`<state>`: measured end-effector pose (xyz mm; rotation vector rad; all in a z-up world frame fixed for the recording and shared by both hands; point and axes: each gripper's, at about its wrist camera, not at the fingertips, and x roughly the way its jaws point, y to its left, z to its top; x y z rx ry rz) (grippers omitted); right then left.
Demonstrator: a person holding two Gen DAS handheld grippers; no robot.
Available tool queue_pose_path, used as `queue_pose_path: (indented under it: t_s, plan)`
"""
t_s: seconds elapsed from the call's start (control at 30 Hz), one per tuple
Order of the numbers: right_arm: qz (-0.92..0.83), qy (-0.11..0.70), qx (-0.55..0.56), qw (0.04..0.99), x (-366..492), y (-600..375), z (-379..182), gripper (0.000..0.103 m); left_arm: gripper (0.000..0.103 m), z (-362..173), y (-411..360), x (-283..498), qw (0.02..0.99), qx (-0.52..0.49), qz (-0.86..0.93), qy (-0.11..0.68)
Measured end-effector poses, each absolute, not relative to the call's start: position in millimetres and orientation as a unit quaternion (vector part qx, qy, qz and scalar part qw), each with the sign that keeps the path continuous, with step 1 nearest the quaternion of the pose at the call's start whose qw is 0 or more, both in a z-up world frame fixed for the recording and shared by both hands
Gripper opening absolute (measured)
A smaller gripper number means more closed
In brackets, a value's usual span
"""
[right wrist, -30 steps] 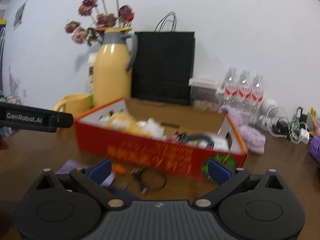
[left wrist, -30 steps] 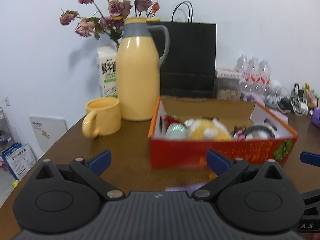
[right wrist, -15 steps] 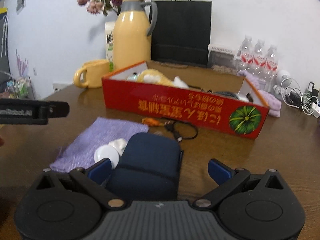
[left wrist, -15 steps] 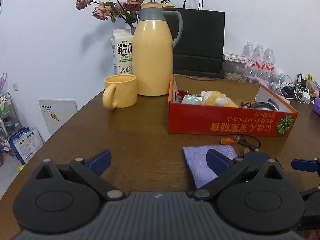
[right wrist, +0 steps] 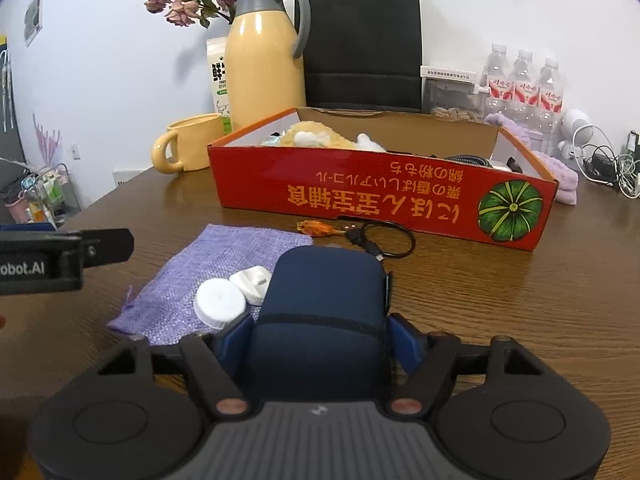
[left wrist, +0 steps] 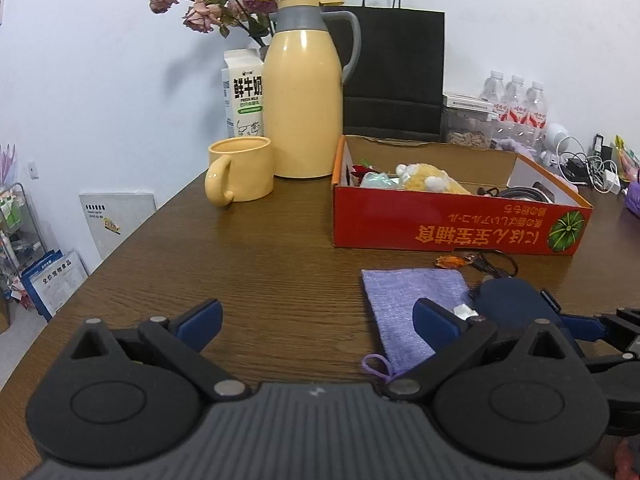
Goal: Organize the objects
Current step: 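Grasp the dark blue zippered case with the right gripper, then grasp a white cap on the purple cloth with the left gripper while the right holds the case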
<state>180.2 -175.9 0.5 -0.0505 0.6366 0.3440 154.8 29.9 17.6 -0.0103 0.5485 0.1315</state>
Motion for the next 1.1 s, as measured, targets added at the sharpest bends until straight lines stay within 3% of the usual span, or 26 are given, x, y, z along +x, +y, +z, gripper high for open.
queue_pose_path:
  t_s: [0.33,1.1]
  plan:
    - [0.174,0.299,-0.013,0.938,177.4,-180.9,3.7,0.064,0.103,20.6,16.1,155.1,0.961,0.005,0.066,0.269]
    - [0.126,0.247,-0.012,0.961,175.2,-264.4,10.5,0.064,0.103,4.9,-38.3,158.5,0.963,0.067,-0.001,0.261]
